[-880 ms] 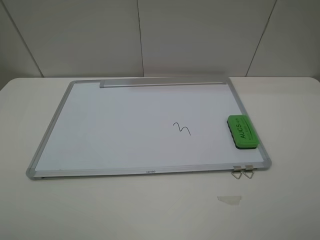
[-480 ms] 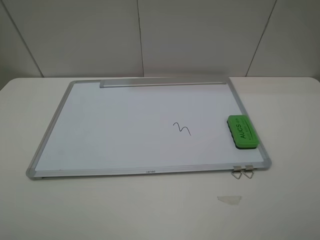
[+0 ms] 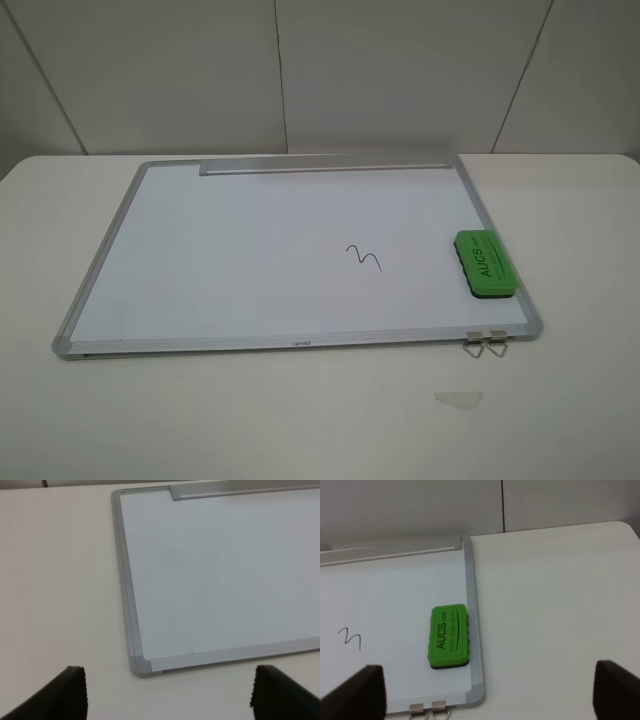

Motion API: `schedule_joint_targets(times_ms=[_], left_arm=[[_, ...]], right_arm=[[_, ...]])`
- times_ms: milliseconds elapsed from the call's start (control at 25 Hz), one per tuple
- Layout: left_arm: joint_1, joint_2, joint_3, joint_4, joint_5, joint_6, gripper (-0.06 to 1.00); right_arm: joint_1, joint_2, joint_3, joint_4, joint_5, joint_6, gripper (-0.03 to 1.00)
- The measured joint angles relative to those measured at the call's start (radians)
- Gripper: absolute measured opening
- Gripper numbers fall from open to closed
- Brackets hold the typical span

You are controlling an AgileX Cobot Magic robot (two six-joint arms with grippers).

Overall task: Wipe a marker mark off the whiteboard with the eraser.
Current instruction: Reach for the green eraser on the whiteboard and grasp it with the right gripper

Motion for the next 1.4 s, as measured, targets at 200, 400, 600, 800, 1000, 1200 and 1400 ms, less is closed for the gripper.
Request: schedule_joint_targets(times_ms=[200,400,600,800,1000,1200,1400], left_arm=[[0.0,0.0,0.0,0.0,0.0,0.0,0.69],[0.0,0.0,0.0,0.0,0.0,0.0,0.69],[0.0,0.0,0.0,0.0,0.0,0.0,0.69],[0.0,0.0,0.0,0.0,0.0,0.0,0.69],[0.0,0.0,0.0,0.0,0.0,0.0,0.69],[0.0,0.0,0.0,0.0,0.0,0.0,0.69],[0.0,0.0,0.0,0.0,0.0,0.0,0.69]], right_arm=[[0.0,0.0,0.0,0.0,0.0,0.0,0.82],[0.0,0.0,0.0,0.0,0.0,0.0,0.82],[0.0,0.0,0.0,0.0,0.0,0.0,0.82],[0.0,0.0,0.0,0.001,0.0,0.0,0.82],[0.0,0.0,0.0,0.051,-0.002,0.0,0.82],[0.0,0.046,0.0,0.13,-0.006,0.0,0.82],[0.0,0.242,0.0,0.214,-0.008,-0.017,0.82]])
